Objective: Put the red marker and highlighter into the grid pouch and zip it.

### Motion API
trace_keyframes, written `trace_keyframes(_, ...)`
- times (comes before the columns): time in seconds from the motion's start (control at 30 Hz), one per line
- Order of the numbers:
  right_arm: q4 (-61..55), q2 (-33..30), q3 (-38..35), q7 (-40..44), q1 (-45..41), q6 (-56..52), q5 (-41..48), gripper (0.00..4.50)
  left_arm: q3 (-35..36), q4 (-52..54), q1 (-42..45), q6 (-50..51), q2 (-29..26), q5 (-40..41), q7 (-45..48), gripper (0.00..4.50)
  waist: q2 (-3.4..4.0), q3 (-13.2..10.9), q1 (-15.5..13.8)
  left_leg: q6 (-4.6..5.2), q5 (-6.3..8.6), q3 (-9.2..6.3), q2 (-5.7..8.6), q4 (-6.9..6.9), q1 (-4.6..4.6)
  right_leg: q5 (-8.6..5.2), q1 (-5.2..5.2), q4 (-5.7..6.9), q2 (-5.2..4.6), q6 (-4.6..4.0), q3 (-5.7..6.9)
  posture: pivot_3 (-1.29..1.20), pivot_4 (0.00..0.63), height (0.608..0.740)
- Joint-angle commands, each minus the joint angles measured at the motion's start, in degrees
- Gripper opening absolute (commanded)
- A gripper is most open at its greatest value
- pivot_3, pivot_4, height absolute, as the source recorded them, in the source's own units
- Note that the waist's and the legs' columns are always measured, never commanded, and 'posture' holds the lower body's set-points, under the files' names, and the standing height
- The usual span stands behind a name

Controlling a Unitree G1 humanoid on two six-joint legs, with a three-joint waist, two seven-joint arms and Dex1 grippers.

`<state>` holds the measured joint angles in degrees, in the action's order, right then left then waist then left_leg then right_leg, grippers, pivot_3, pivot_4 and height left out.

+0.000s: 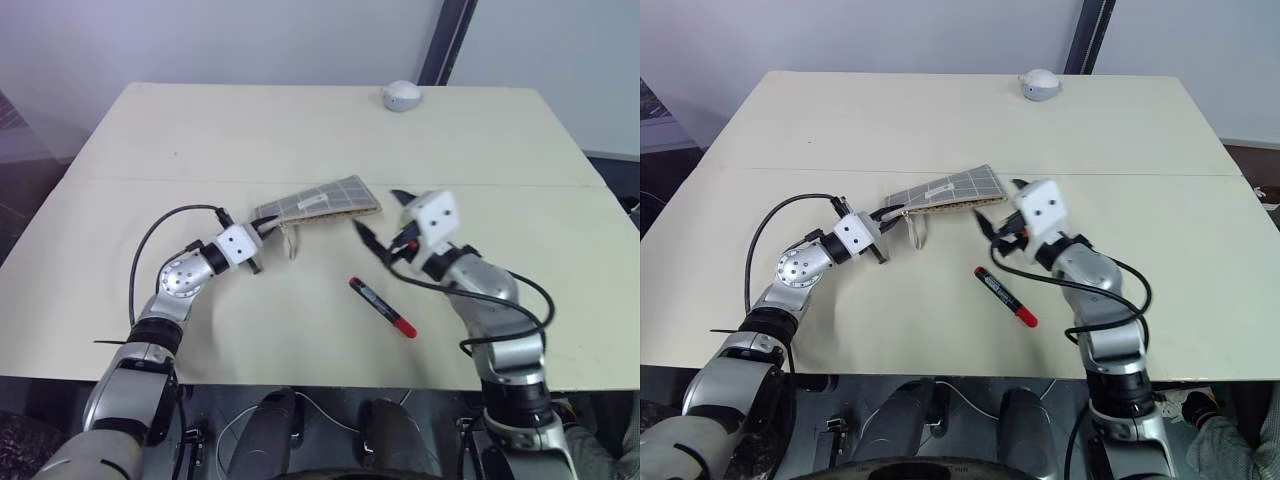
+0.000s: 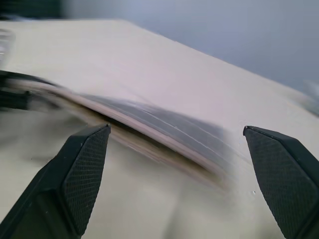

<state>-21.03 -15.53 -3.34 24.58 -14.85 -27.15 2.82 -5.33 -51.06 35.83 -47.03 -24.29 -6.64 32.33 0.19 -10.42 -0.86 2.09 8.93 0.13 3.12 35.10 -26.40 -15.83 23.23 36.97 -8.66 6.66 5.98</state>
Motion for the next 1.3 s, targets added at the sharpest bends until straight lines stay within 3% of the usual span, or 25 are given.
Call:
trace_keyframes(0.03, 1.9, 0.6, -3.8, -8.0, -2.4, -2.4, -2.3, 4.44, 1.1, 0.6, 0.4, 0.2, 0.0, 1.1, -1.4, 0.0, 0.0, 0.0, 0.1, 0.0, 0.0, 0.0, 0.0, -0.01, -0.01, 0.0, 0.0, 0.0, 0.0, 0.0, 0.0, 0.0, 0.15, 0.74)
trace_keyframes(0.27, 13.5, 5.5, -5.7, -13.9, -8.8, -6.6, 0.8, 4.44, -0.9, -1.7, 2.3, 1.0, -0.6, -5.0, -8.2, 0.0, 0.01, 0.0, 0.1, 0.01, -0.01, -0.01, -0.05, -0.04, 0.02, 0.01, 0.02, 0.14, 0.07, 0.01, 0.0, 0.0, 0.15, 0.74)
trace_keyframes(0.57, 31.0, 2.3, -2.3, -17.8, -16.6, -6.2, -4.3, 4.44, -1.9, -0.7, 1.3, 0.6, -1.6, -7.4, -10.9, 0.0, 0.01, 0.0, 0.1, 0.03, -0.02, 0.0, 0.01, 0.07, 0.02, 0.02, -0.04, 0.16, 0.04, 0.01, -0.01, 0.0, 0.15, 0.74)
trace_keyframes(0.77, 32.2, 4.4, -4.8, -16.6, -15.8, -8.2, 0.6, 4.44, -2.1, 0.5, 0.4, 0.9, -1.9, -7.1, -11.4, 0.0, 0.01, 0.0, 0.3, 0.02, -0.02, 0.0, -0.01, 0.04, 0.06, 0.02, -0.02, 0.19, 0.06, 0.0, -0.01, 0.0, 0.15, 0.74)
trace_keyframes(0.8, 32.0, 4.8, -5.2, -16.3, -15.6, -8.8, 1.5, 3.92, -2.1, 0.7, 0.3, 1.0, -1.9, -7.0, -11.4, 0.0, 0.01, 0.0, 0.3, 0.02, -0.02, -0.01, -0.02, 0.04, 0.07, 0.02, -0.02, 0.2, 0.08, 0.0, -0.01, 0.0, 0.15, 0.74)
trace_keyframes(0.83, 31.4, 5.4, -5.8, -15.7, -15.5, -9.9, 3.0, 3.67, -2.1, 0.8, 0.2, 1.1, -1.9, -7.0, -11.5, 0.0, 0.01, 0.0, 0.3, 0.02, -0.02, -0.01, -0.02, 0.04, 0.07, 0.02, -0.02, 0.22, 0.07, 0.0, -0.01, 0.0, 0.15, 0.74)
trace_keyframes(1.0, 26.6, 3.5, -5.7, -12.9, -14.7, -8.9, 4.6, 1.01, -2.1, 1.2, 0.1, 1.1, -2.0, -6.7, -11.3, 0.0, 0.01, 0.0, 0.3, 0.02, -0.02, -0.01, -0.02, 0.06, 0.07, 0.02, -0.01, 0.2, 0.06, 0.01, -0.01, 0.0, 0.15, 0.74)
trace_keyframes(1.13, 22.6, 0.3, -5.9, -6.6, -14.1, -2.9, 7.0, 0.91, -2.3, 1.1, 0.3, 1.6, -1.2, -6.3, -11.2, 0.0, 0.03, 0.0, 0.2, 0.02, -0.02, -0.01, -0.02, 0.05, 0.04, 0.02, 0.02, 0.18, 0.05, 0.01, -0.01, 0.0, 0.15, 0.74)
trace_keyframes(1.3, 13.1, -5.8, -2.2, 8.3, -10.9, 4.1, 11.5, 0.91, -2.5, 2.1, 1.0, 2.5, 0.0, -4.7, -9.3, 0.0, 0.03, 0.0, 0.0, 0.02, -0.02, -0.01, -0.01, 0.05, 0.04, 0.01, -0.04, 0.12, 0.05, 0.01, 0.0, 0.0, 0.15, 0.74)
